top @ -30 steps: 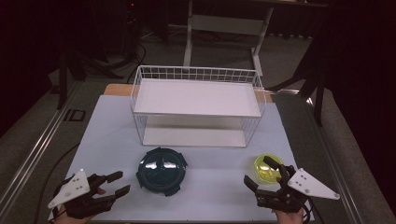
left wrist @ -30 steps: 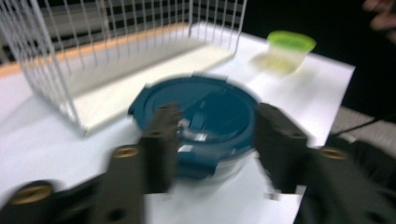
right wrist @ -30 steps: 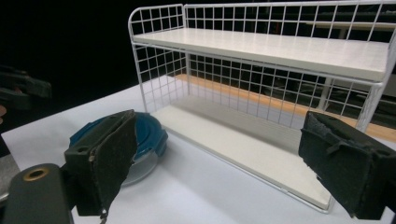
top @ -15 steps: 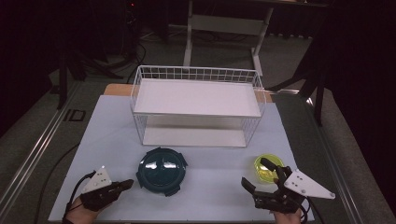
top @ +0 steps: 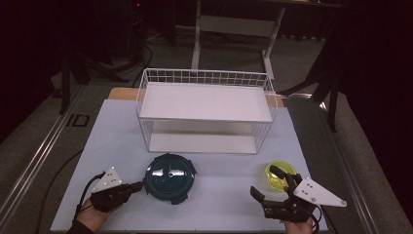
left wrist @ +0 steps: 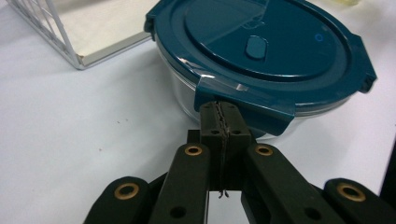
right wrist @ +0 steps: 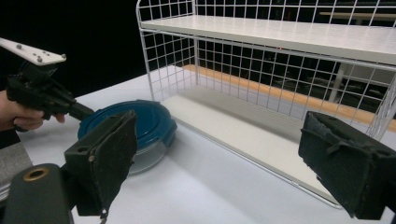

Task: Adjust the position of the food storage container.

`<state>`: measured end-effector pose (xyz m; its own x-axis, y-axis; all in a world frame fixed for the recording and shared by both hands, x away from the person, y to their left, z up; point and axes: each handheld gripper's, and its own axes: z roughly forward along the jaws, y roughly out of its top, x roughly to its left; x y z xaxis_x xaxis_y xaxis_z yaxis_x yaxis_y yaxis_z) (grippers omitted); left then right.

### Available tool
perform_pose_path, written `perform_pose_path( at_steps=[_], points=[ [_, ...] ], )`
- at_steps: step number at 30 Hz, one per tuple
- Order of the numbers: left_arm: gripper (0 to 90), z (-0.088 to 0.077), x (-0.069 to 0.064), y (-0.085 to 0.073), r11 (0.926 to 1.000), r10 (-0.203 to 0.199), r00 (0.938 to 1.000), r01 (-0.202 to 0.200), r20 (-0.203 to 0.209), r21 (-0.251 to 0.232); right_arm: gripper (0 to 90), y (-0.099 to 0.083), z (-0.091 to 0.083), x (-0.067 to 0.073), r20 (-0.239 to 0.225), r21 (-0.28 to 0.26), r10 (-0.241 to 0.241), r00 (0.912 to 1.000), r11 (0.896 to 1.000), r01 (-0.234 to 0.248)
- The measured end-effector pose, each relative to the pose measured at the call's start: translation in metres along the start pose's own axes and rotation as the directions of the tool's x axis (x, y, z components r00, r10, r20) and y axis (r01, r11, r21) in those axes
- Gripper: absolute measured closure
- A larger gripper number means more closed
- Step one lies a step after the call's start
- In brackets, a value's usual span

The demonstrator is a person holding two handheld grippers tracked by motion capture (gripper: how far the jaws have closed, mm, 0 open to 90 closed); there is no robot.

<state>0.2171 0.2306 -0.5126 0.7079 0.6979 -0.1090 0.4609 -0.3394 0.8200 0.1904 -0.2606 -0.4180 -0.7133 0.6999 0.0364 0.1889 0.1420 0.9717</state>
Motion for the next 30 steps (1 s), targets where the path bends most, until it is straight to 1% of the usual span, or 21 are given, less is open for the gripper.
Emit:
perform_pose_path(
  at_steps=[5,9,16,18,20,22,24,27,30],
  points=[
    [89.6,0.008,0.005,0.006,0.9999,-0.013,0.9999,0.013,-0.005,-0.001,11.2,0.000,0.002,0.001,-0.006,0.006,0.001,1.0000,1.000,-0.001],
    [89.6,0.015,0.011,0.012,0.9996,-0.030,0.9996,0.030,0.001,-0.001,11.2,-0.001,0.002,0.001,-0.012,0.010,0.001,0.9999,1.000,-0.001],
    [89.6,0.024,0.016,0.018,0.9990,-0.043,0.9990,0.043,0.006,-0.007,11.2,-0.002,0.004,0.001,-0.022,0.014,0.007,0.9997,1.000,-0.007],
    [89.6,0.027,0.016,0.020,0.9991,-0.042,0.9991,0.042,0.005,-0.007,11.2,-0.002,0.005,0.001,-0.025,0.021,0.006,0.9997,1.000,-0.005],
    [89.6,0.028,0.016,0.023,0.9998,-0.019,0.9998,0.019,-0.002,0.010,11.2,-0.002,0.006,0.002,-0.027,0.024,0.010,0.9996,1.000,-0.009],
    [89.6,0.026,0.017,0.025,0.9999,-0.009,1.0000,0.009,-0.001,0.005,11.2,-0.003,0.006,0.001,-0.027,0.023,0.010,0.9996,1.000,-0.009],
    [89.6,0.024,0.020,0.026,0.9998,-0.018,0.9998,0.018,-0.002,0.000,11.2,-0.003,0.006,0.000,-0.025,0.025,0.013,0.9996,1.000,-0.012],
    [89.6,0.024,0.022,0.024,0.9995,-0.029,0.9996,0.029,0.005,0.015,11.2,-0.004,0.007,-0.001,-0.026,0.024,0.021,0.9994,1.000,-0.021],
    [89.6,0.027,0.018,0.022,0.9995,-0.020,0.9997,0.020,0.016,0.025,11.2,-0.004,0.007,-0.001,-0.027,0.026,0.017,0.9995,1.000,-0.016]
  ],
)
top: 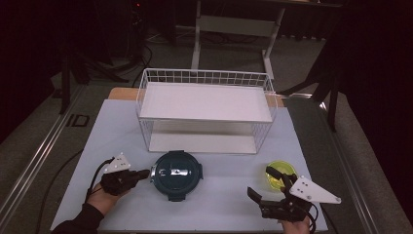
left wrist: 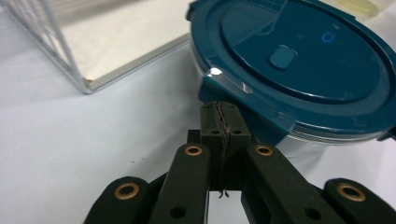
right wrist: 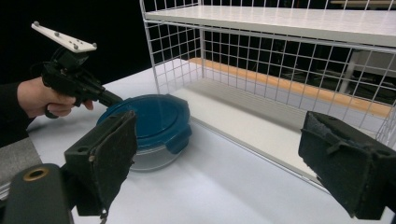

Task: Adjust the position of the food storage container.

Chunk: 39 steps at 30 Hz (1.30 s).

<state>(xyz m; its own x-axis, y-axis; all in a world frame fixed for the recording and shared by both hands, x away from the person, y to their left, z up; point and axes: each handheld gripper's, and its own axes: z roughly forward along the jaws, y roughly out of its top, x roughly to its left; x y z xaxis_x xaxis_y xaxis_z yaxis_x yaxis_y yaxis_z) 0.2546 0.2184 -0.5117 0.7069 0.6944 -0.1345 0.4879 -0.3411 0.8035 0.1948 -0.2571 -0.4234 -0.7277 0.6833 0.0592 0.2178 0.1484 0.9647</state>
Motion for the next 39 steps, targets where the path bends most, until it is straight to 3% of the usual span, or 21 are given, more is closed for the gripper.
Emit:
perform_pose_path(
  at_steps=[4,11,27,33,39],
  points=[
    [89.6,0.001,0.000,0.000,0.9997,-0.015,0.9999,0.015,-0.001,-0.020,11.2,-0.001,0.000,0.000,-0.001,0.000,0.003,1.0000,1.000,-0.003],
    [89.7,0.009,-0.007,0.009,0.9997,-0.024,0.9994,0.024,-0.024,-0.001,11.2,-0.001,0.001,0.000,-0.004,0.000,0.003,1.0000,1.000,-0.003],
    [89.7,0.044,-0.035,0.029,1.0000,0.005,0.9971,-0.005,0.076,0.005,11.2,-0.003,0.002,-0.001,-0.004,0.007,0.001,1.0000,1.000,-0.001],
    [89.7,0.052,-0.042,0.034,0.9996,0.027,0.9959,-0.028,0.087,0.010,11.2,-0.003,0.002,-0.001,-0.006,0.012,0.001,1.0000,1.000,-0.001],
    [89.6,0.058,-0.045,0.038,0.9998,0.017,0.9953,-0.018,0.095,0.010,11.2,-0.003,0.003,-0.001,-0.006,0.014,-0.001,1.0000,1.000,0.001]
  ],
)
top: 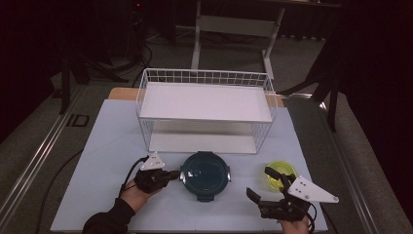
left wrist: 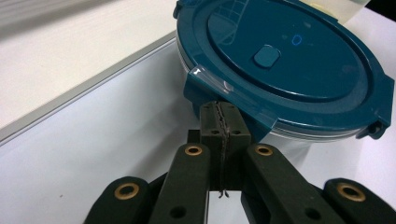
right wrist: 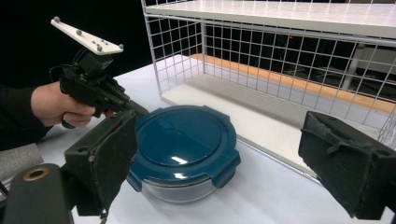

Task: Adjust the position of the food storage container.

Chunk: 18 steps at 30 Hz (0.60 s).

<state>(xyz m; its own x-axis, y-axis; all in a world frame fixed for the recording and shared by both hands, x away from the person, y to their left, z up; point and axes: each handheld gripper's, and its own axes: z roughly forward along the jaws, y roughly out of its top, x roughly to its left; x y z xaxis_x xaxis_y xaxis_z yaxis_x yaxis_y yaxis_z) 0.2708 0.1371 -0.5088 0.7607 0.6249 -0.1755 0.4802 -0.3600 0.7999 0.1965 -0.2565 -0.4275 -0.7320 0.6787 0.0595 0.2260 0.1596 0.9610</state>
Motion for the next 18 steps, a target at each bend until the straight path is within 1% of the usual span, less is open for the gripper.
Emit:
perform_pose_path(
  at_steps=[2,4,11,12,13,14,15,16,18],
  points=[
    [89.6,0.002,-0.001,0.002,1.0000,0.006,1.0000,-0.006,0.002,0.002,11.2,0.000,0.000,0.000,0.000,0.000,0.000,1.0000,1.000,0.000],
    [89.6,0.003,-0.001,0.002,1.0000,0.003,1.0000,-0.003,0.004,0.001,11.2,0.000,0.001,0.000,-0.001,0.003,0.001,1.0000,1.000,-0.001],
    [89.4,0.003,0.000,0.002,1.0000,0.008,0.9999,-0.008,0.012,0.001,11.2,-0.001,0.004,0.000,-0.004,0.009,0.003,1.0000,1.000,-0.003],
    [89.2,0.001,-0.001,0.002,0.9998,0.016,0.9999,-0.016,0.002,-0.005,11.2,-0.001,0.005,0.001,-0.008,0.010,0.003,1.0000,1.000,-0.003],
    [89.0,-0.001,-0.001,0.002,0.9998,0.016,0.9998,-0.016,0.009,-0.013,11.2,-0.001,0.005,0.002,-0.012,0.011,0.003,0.9999,1.000,-0.003],
    [87.5,-0.001,-0.001,0.002,0.9998,0.016,0.9998,-0.016,0.009,-0.013,11.2,-0.002,0.006,0.003,-0.011,0.013,0.001,0.9999,1.000,-0.001],
    [84.4,-0.009,-0.001,0.004,0.9994,0.010,0.9999,-0.010,0.007,-0.033,11.1,-0.002,0.007,0.004,0.003,0.017,-0.006,1.0000,1.000,0.006],
    [81.3,-0.013,0.000,0.004,0.9989,0.000,0.9997,0.002,0.026,-0.047,11.2,-0.002,0.007,0.005,0.006,0.020,-0.007,1.0000,1.000,0.007],
    [73.5,-0.021,0.000,0.006,0.9977,-0.013,0.9985,0.016,0.054,-0.065,11.2,-0.002,0.007,0.005,-0.010,0.033,0.004,0.9999,0.999,-0.003]
  ],
)
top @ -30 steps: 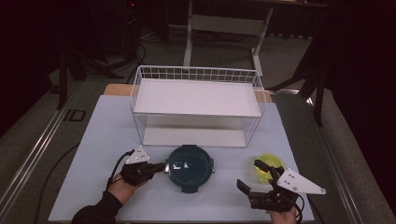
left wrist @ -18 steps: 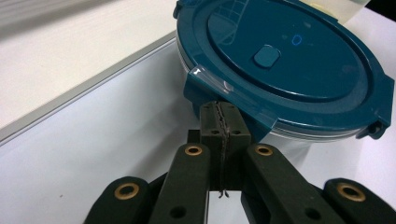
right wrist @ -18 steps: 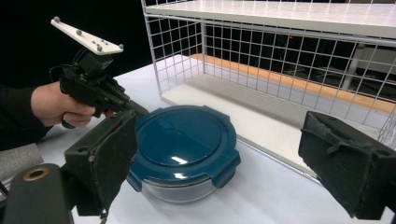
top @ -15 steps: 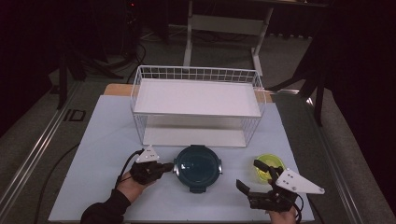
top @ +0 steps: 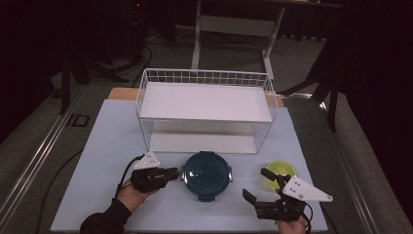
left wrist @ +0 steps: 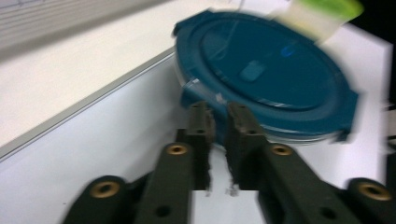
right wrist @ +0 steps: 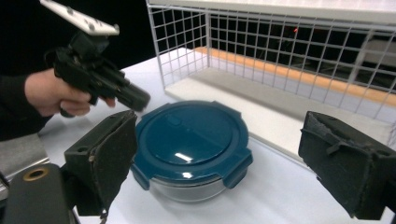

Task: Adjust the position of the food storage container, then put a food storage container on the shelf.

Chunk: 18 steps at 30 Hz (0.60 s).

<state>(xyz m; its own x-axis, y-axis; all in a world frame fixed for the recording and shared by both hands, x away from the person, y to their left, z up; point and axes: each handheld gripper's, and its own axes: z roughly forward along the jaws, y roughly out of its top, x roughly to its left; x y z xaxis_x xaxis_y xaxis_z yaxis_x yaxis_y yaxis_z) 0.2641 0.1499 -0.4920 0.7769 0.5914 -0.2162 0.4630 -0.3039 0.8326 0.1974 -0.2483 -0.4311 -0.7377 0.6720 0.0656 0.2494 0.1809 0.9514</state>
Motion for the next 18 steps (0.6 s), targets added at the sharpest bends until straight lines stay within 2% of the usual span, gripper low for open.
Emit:
perform_pose_path(
  at_steps=[1,3,4,5,7,8,10,11,14,15,16,18],
  points=[
    [66.4,-0.004,0.000,0.001,0.9999,-0.010,0.9995,0.011,0.030,-0.010,11.3,0.000,0.001,0.000,0.009,0.005,-0.001,1.0000,1.000,0.001],
    [52.8,-0.011,-0.002,0.003,0.9993,-0.023,0.9968,0.025,0.077,-0.029,11.2,0.000,0.002,-0.001,-0.005,0.020,0.005,1.0000,1.000,-0.005],
    [43.0,-0.014,-0.004,0.004,0.9989,-0.021,0.9963,0.024,0.084,-0.039,11.2,0.001,0.004,-0.001,-0.015,0.030,0.009,0.9998,1.000,-0.009],
    [34.4,-0.016,-0.006,0.005,0.9985,-0.021,0.9971,0.024,0.074,-0.049,11.2,0.001,0.004,-0.001,-0.024,0.033,0.009,0.9997,0.999,-0.008],
    [19.2,-0.018,-0.008,0.007,0.9977,-0.030,0.9963,0.034,0.080,-0.059,11.3,0.002,0.005,0.000,-0.005,0.043,0.001,1.0000,0.999,0.000],
    [12.9,-0.022,-0.009,0.008,0.9972,-0.028,0.9933,0.036,0.112,-0.066,11.6,0.002,0.005,0.000,0.001,0.043,0.006,1.0000,0.999,-0.006],
    [10.1,-0.024,-0.011,0.009,0.9970,-0.028,0.9939,0.035,0.107,-0.069,13.8,0.004,0.003,-0.003,0.008,0.028,0.016,0.9998,0.999,-0.017],
    [8.5,-0.025,-0.011,0.010,0.9958,-0.051,0.9901,0.060,0.130,-0.068,16.0,0.004,0.001,-0.003,0.019,0.011,0.009,0.9998,1.000,-0.010],
    [3.8,-0.026,-0.011,0.012,0.9941,-0.070,0.9874,0.081,0.142,-0.073,15.8,0.008,0.001,-0.003,0.030,0.022,-0.010,0.9995,1.000,0.010],
    [2.8,-0.026,-0.011,0.012,0.9941,-0.070,0.9874,0.081,0.142,-0.073,17.0,0.009,0.002,-0.003,0.021,0.030,-0.005,0.9998,1.000,0.004],
    [2.3,-0.025,-0.011,0.014,0.9911,-0.091,0.9848,0.104,0.148,-0.083,18.8,0.009,0.002,-0.002,0.004,0.032,0.011,0.9999,0.999,-0.011],
    [2.3,-0.024,-0.012,0.016,0.9906,-0.098,0.9863,0.110,0.133,-0.082,18.5,0.010,0.003,0.001,0.048,0.009,0.002,0.9989,1.000,-0.002]
  ],
)
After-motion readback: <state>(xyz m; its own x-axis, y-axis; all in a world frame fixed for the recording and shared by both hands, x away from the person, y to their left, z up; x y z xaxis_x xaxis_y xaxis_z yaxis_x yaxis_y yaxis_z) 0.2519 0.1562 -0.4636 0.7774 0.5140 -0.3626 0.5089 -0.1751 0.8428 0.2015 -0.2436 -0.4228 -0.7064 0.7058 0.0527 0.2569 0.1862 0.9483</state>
